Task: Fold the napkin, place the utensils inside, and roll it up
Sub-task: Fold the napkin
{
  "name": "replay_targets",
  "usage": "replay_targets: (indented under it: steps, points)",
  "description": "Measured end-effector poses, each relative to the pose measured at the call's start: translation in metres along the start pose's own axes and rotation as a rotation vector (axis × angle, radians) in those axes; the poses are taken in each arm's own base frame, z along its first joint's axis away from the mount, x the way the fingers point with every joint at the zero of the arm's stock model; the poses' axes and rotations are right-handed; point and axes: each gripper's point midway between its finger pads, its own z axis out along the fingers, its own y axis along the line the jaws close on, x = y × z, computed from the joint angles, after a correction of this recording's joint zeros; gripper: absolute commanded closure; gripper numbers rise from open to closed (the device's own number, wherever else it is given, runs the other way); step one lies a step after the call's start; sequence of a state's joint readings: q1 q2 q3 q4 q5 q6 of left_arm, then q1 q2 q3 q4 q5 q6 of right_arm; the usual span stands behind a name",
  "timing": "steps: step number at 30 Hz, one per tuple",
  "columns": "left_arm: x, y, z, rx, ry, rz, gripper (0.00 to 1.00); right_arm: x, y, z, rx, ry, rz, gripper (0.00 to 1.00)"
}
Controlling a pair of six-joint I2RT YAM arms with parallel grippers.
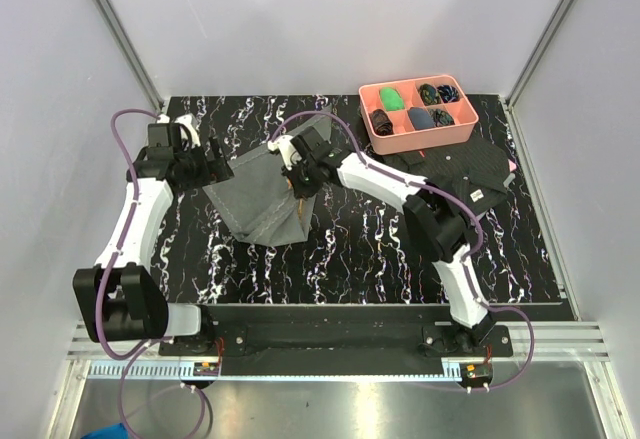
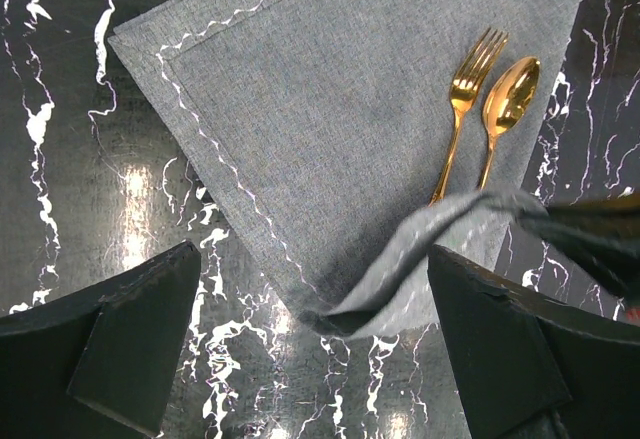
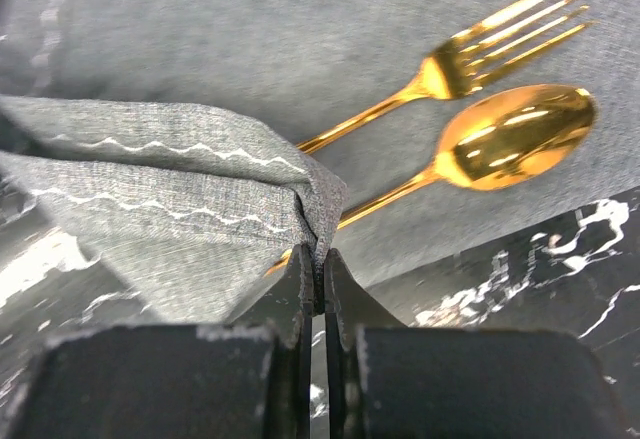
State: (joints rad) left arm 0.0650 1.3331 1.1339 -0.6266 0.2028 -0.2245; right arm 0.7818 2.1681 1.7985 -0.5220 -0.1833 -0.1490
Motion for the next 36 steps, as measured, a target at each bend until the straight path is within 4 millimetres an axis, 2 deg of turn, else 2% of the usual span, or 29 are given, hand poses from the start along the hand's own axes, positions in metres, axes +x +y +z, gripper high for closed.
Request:
replay_targets:
  steps: [4,16,21,25,27,28,29,31,36]
  points:
    - [0.003,0.001,0.005,-0.001,0.02,-0.004,0.01,0.002,-0.018,0.01,0.025,0.01,0.02,1.0]
    - [0.012,-0.006,0.014,0.052,0.067,-0.018,0.01,-0.019,-0.072,-0.009,0.101,-0.057,0.079,1.0]
    - [0.022,-0.008,0.02,0.067,0.105,-0.026,0.01,-0.015,-0.086,-0.005,0.112,-0.05,0.099,1.0]
    - [0.025,-0.01,0.023,0.074,0.119,-0.024,0.01,-0.005,-0.095,0.008,0.117,-0.024,0.114,1.0]
    - [0.027,-0.013,0.024,0.08,0.125,-0.02,0.01,-0.005,-0.096,0.012,0.117,-0.017,0.116,0.89]
    - [0.027,-0.013,0.024,0.081,0.127,-0.018,0.01,-0.005,-0.097,0.013,0.118,-0.017,0.117,0.61]
    - [0.029,-0.014,0.025,0.083,0.131,-0.015,0.01,-0.006,-0.097,0.013,0.118,-0.017,0.119,0.44]
    - [0.031,-0.018,0.026,0.09,0.139,-0.008,0.01,-0.007,-0.099,0.013,0.128,-0.02,0.128,0.25]
    - [0.045,-0.027,0.032,0.114,0.162,-0.02,0.01,-0.01,-0.105,0.006,0.155,-0.022,0.134,0.18]
